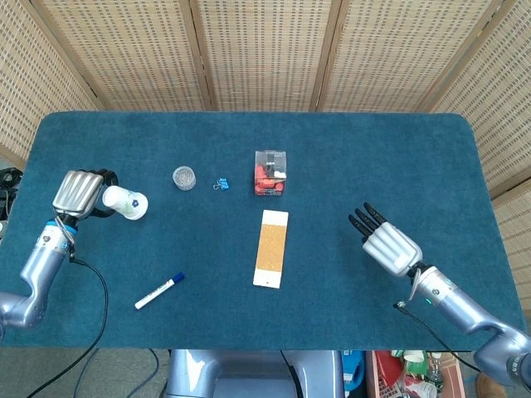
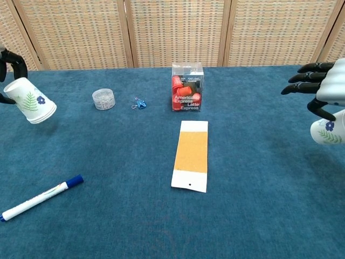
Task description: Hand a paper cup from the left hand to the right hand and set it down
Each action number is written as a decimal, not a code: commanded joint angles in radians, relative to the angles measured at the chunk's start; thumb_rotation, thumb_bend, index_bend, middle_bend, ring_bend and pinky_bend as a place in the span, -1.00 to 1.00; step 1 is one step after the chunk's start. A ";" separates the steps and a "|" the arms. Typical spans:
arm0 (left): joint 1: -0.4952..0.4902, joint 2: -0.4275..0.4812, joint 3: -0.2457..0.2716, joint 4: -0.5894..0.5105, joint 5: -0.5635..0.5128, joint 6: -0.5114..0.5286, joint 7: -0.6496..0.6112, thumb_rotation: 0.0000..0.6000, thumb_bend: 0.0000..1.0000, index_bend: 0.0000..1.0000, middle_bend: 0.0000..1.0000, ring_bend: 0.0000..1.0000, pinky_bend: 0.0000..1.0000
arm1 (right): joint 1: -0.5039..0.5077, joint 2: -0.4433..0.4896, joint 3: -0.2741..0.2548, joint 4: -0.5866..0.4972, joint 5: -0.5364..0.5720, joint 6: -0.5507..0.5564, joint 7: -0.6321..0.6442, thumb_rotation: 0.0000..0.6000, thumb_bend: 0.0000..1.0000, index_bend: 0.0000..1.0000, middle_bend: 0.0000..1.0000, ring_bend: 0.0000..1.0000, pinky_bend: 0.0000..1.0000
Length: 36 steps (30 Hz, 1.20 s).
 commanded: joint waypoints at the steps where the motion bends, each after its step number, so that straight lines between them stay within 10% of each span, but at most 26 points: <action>1: 0.017 -0.042 0.020 0.045 -0.005 0.012 -0.012 1.00 -0.79 0.05 -0.11 -0.05 0.02 | 0.005 -0.011 0.022 -0.026 0.043 -0.027 -0.056 1.00 -0.28 -0.02 -0.69 -1.00 -0.80; 4: 0.017 -0.042 0.026 0.043 -0.007 -0.011 -0.035 1.00 -0.79 -0.21 -0.45 -0.37 -0.13 | -0.008 -0.033 0.037 -0.018 0.066 0.004 -0.082 1.00 -0.99 -0.54 -0.78 -1.00 -0.92; 9: 0.025 -0.021 0.020 0.012 -0.003 0.004 -0.073 1.00 -0.79 -0.99 -1.00 -0.94 -0.52 | -0.028 -0.045 0.057 -0.040 0.083 0.058 -0.093 1.00 -1.00 -0.99 -1.00 -1.00 -1.00; 22: 0.136 0.127 -0.021 -0.241 -0.005 0.206 -0.176 1.00 -0.79 -1.00 -1.00 -1.00 -0.98 | -0.182 -0.012 0.066 -0.135 0.020 0.382 0.159 1.00 -1.00 -1.00 -1.00 -1.00 -1.00; 36: 0.336 0.185 0.052 -0.485 -0.009 0.427 -0.062 1.00 -0.80 -1.00 -1.00 -1.00 -1.00 | -0.418 -0.097 0.015 -0.079 0.086 0.626 0.433 1.00 -1.00 -1.00 -1.00 -1.00 -1.00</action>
